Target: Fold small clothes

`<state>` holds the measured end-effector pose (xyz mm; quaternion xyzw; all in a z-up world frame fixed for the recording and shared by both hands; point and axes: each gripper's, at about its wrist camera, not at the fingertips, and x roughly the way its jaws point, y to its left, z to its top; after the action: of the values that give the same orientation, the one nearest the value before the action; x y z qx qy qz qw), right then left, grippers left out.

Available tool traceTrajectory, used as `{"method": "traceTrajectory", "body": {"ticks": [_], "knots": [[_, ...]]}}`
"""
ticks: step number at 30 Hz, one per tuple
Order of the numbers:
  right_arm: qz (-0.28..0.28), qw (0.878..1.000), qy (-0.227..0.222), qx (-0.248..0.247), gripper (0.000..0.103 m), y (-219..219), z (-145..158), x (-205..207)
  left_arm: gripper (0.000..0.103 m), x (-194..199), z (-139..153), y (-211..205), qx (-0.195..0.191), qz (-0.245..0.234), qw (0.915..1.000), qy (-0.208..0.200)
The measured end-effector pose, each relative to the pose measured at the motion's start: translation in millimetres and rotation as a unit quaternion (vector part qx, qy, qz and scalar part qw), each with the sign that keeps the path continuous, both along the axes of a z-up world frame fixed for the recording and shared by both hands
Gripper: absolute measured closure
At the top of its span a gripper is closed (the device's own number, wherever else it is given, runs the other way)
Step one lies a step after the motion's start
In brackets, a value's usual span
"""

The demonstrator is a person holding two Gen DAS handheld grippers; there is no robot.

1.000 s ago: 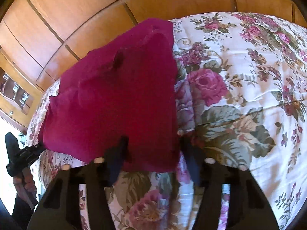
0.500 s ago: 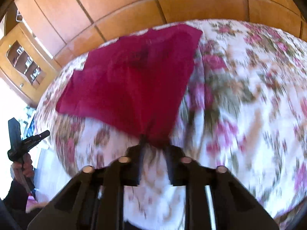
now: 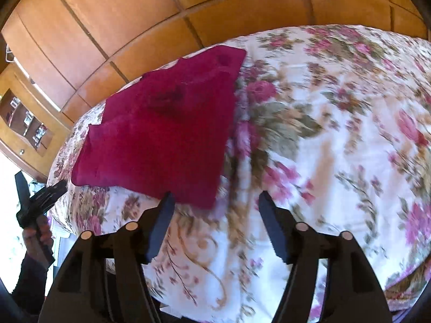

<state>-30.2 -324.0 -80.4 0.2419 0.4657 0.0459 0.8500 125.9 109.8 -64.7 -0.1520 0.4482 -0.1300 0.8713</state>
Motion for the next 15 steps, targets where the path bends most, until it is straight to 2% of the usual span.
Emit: {"method": "traceTrajectory", "body": {"ticks": [1,3,4,5,7,11,15], "knots": [[0.002,1.000,0.002,0.001,0.037,4.1,-4.4,8.0,0.056,4.5,-5.3,-2.6,-0.004,-0.004,1.0000,0.007],[0.009,1.000,0.015,0.008,0.045,8.2,-15.5,21.5,0.081,13.3,-15.6,-11.4,-0.008,-0.020,0.9995,0.022],[0.023,0.999,0.024,0.013,0.074,13.6,-22.1,29.3,0.084,12.5,-17.1,-14.7,-0.002,-0.022,0.9996,0.020],[0.031,0.999,0.029,0.004,0.080,18.4,-24.3,32.9,0.089,11.5,-16.8,-15.9,-0.001,-0.024,0.9996,0.017],[0.045,0.999,0.020,-0.018,0.084,23.6,-18.3,31.6,0.091,4.8,-13.7,-14.4,-0.001,-0.023,0.9997,0.010],[0.060,0.998,0.007,-0.023,0.089,14.4,-3.5,15.4,0.092,-19.8,-6.5,-7.8,-0.016,-0.025,0.9995,0.007],[0.070,0.997,0.015,-0.022,0.090,7.7,2.0,-5.6,0.092,-53.0,-3.0,-6.1,-0.031,-0.032,0.9989,0.018]]}}
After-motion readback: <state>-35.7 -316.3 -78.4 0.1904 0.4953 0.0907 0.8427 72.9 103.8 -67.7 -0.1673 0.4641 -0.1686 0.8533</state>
